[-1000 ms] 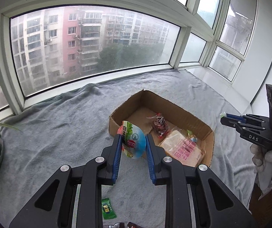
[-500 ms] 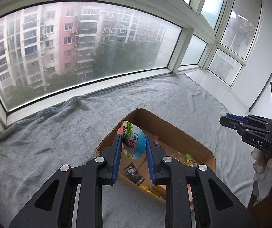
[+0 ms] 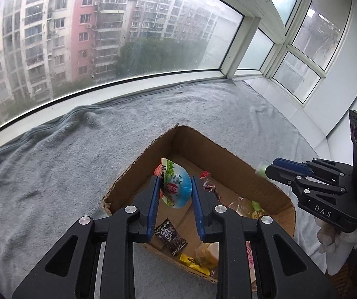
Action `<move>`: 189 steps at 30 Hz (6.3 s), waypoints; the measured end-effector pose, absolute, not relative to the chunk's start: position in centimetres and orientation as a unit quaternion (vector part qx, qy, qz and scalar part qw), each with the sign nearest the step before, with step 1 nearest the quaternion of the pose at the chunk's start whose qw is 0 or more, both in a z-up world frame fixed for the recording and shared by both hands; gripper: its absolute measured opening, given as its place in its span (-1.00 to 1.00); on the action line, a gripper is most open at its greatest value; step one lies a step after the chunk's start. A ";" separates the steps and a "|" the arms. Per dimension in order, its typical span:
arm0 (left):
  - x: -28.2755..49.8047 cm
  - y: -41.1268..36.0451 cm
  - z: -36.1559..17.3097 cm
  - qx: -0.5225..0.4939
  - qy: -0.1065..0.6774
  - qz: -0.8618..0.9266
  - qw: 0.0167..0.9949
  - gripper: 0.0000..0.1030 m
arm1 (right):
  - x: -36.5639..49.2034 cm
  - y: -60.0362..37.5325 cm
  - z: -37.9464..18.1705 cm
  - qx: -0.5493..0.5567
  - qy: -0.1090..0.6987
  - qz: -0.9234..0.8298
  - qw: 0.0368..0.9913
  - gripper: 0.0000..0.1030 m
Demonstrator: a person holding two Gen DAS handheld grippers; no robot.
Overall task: Organize snacks
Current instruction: 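Carry the packet and round candy into the box and release both, then move both grippers back over the remaining snacks, then grasp the pink strip candy with the right gripper while the left grasps the light-green candy, then carry the pink strip and green candy into the box and release both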
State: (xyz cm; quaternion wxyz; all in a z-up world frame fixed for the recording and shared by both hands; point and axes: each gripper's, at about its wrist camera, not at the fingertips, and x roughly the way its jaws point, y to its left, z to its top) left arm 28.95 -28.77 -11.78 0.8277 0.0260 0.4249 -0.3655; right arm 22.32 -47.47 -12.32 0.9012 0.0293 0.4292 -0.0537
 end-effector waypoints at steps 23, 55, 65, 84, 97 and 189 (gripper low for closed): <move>23.6 -21.9 -5.0 0.031 0.362 -0.342 0.866 -0.13 | 15.1 -43.7 -7.0 0.036 0.374 -0.003 0.927 0.09; 11.9 -3.7 -17.7 -0.059 0.470 -0.189 0.860 -0.15 | 6.8 -25.7 -19.8 -0.013 0.484 0.205 0.850 0.00; 12.2 -4.4 -20.0 -0.047 0.494 -0.185 0.848 -0.16 | 7.8 -23.8 -21.5 -0.026 0.505 0.215 0.836 -0.23; 12.7 -7.6 -20.8 0.035 0.483 -0.182 0.856 -0.59 | 8.3 -22.1 -22.5 -0.080 0.510 0.214 0.829 -0.56; 12.3 -6.4 -20.6 0.012 0.483 -0.175 0.858 -0.63 | 7.2 -23.3 -22.0 -0.067 0.514 0.213 0.828 -0.58; 22.2 -30.0 -10.2 0.090 0.380 -0.345 0.853 -0.22 | 15.7 -46.0 -12.9 0.018 0.405 -0.047 0.913 0.42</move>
